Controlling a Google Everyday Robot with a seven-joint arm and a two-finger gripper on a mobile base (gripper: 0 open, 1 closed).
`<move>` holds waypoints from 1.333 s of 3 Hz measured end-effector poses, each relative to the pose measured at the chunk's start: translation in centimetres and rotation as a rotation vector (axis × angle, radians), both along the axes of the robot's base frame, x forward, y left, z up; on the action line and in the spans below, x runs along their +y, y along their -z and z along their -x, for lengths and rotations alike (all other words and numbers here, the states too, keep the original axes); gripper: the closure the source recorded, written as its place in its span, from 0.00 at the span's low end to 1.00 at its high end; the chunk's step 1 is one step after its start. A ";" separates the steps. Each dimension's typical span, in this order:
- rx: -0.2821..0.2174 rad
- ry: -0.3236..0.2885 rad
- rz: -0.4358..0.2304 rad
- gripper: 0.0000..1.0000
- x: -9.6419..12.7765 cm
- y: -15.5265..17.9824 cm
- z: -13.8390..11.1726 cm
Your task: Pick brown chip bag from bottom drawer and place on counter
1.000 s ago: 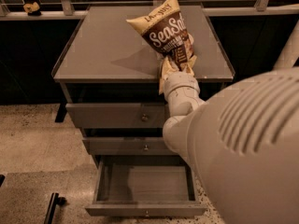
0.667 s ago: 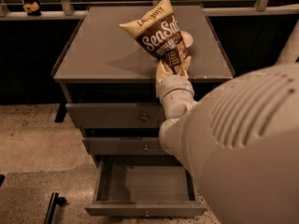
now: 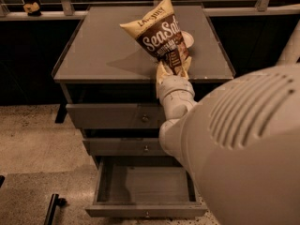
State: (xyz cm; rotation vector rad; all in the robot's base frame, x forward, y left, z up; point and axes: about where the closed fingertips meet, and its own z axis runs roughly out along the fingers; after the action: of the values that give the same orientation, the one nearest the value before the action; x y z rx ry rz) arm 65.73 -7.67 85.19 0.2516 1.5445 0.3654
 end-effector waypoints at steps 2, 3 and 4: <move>0.000 0.000 0.000 0.35 0.0 0.0 0.0; 0.000 0.000 0.000 0.12 0.0 0.0 0.0; 0.000 0.000 0.000 0.00 0.0 0.0 0.0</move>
Offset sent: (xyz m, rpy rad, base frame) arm 0.0000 0.0000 0.0000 0.0000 0.0000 0.0000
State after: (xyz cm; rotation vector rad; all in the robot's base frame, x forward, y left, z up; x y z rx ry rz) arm 65.73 -7.67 85.19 0.2517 1.5446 0.3655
